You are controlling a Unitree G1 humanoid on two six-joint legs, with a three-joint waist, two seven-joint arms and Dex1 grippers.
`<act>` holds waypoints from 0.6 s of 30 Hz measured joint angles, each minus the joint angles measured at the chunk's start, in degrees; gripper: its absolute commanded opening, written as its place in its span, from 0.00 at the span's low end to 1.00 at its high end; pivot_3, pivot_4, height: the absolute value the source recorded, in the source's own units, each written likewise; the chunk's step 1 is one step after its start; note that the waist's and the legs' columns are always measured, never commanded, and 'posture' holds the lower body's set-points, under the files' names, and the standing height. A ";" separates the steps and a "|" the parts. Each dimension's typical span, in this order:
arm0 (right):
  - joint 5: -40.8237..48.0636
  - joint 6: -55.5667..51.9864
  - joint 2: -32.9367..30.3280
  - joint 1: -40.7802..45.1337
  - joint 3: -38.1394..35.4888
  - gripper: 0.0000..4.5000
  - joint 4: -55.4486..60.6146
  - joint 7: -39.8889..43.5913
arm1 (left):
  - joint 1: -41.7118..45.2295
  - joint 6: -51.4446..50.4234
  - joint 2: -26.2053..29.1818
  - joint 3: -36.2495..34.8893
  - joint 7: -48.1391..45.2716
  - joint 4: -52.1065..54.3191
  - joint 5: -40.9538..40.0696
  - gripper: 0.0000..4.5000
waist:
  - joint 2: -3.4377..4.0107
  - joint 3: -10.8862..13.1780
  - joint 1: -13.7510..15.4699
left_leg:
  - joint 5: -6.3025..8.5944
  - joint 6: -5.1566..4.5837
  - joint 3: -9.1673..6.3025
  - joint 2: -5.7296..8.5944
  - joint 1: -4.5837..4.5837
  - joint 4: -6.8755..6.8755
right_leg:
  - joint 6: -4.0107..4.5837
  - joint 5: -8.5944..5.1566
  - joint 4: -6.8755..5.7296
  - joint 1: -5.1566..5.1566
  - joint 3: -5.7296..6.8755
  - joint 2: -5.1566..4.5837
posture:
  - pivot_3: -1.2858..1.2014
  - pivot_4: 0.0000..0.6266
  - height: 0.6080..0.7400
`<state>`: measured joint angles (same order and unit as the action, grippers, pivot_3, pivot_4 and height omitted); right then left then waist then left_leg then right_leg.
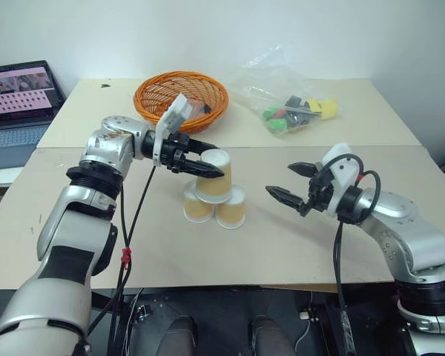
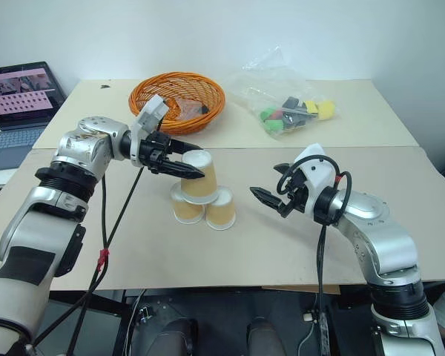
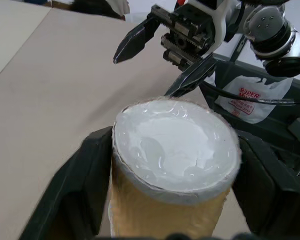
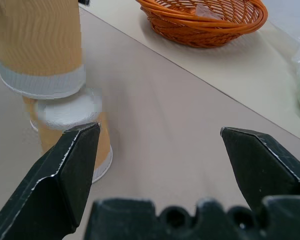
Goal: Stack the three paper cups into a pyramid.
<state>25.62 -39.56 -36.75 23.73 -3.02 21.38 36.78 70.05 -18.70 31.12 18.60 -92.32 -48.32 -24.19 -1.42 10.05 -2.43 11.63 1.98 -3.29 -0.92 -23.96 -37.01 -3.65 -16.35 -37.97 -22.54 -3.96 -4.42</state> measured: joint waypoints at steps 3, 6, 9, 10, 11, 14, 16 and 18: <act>0.00 0.00 -0.03 0.00 0.00 1.00 0.00 -0.01 | 0.02 0.87 -0.36 -0.44 0.00 -0.52 1.31 1.00 | 0.00 0.00 -0.01 | 0.00 0.00 0.00 0.00 0.00 0.01 | 0.00 0.00 0.00 0.00 0.00 0.00 | 0.52 0.24 1.00; -0.01 0.00 -0.03 0.00 0.00 1.00 0.00 0.01 | 0.13 1.03 -0.69 -1.83 0.00 -1.67 1.82 1.00 | 0.00 0.00 -0.05 | 0.00 0.00 0.00 0.00 0.00 0.01 | 0.00 0.00 0.00 0.00 0.00 0.00 | 0.52 0.24 1.00; 0.00 0.00 -0.03 0.00 0.00 1.00 -0.01 0.08 | 0.70 0.96 -0.70 -2.64 0.00 -1.85 1.93 1.00 | 0.00 0.00 -0.05 | 0.00 0.00 0.00 0.00 0.00 0.00 | 0.00 0.00 -0.01 0.00 0.00 0.00 | 0.52 0.24 1.00; -0.01 0.00 -0.03 0.00 0.00 1.00 -0.01 0.15 | 0.91 0.94 -0.69 -3.18 0.00 -1.82 1.99 1.00 | 0.00 0.00 -0.05 | 0.00 0.00 0.00 0.00 0.00 0.00 | 0.00 0.00 0.00 0.00 0.00 0.00 | 0.52 0.24 1.00; -0.02 0.00 -0.03 0.00 0.00 1.00 -0.03 0.19 | 0.92 0.89 -0.69 -3.45 0.00 -1.81 2.03 1.00 | 0.00 0.00 -0.06 | 0.00 0.00 0.00 0.00 0.00 0.00 | 0.00 0.00 -0.01 0.00 0.00 0.00 | 0.52 0.24 1.00; -0.05 0.00 -0.03 0.00 0.02 1.00 -0.34 0.43 | 0.92 -0.04 -0.68 -4.28 0.01 -1.73 2.11 1.00 | 0.00 0.00 -0.06 | 0.00 0.00 0.00 0.00 0.00 0.00 | 0.00 0.00 -0.01 0.00 0.00 0.00 | 0.52 0.24 1.00; -0.07 0.01 -0.03 0.00 0.04 1.00 -0.68 0.59 | 0.93 -0.84 -0.62 -4.77 0.01 -1.44 2.10 1.00 | 0.00 0.00 -0.05 | 0.00 0.00 0.00 0.00 0.00 0.00 | 0.00 0.00 -0.01 0.00 0.00 0.00 | 0.52 0.24 1.00; -0.07 0.01 -0.03 0.05 0.09 1.00 -0.87 0.73 | 0.95 -1.59 -0.26 -5.17 0.01 -0.53 2.08 1.00 | 0.00 0.00 -0.07 | 0.00 0.00 0.00 0.00 0.00 0.00 | 0.00 0.00 -0.02 0.00 0.00 0.00 | 0.52 0.24 1.00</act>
<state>25.55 -39.55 -36.78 23.78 -2.92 20.52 37.51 71.00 -20.29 30.86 13.43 -92.32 -48.85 -22.11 -1.42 10.05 -2.50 11.63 1.97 -3.30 -0.92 -23.96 -37.01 -3.65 -16.35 -37.99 -22.54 -3.96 -4.42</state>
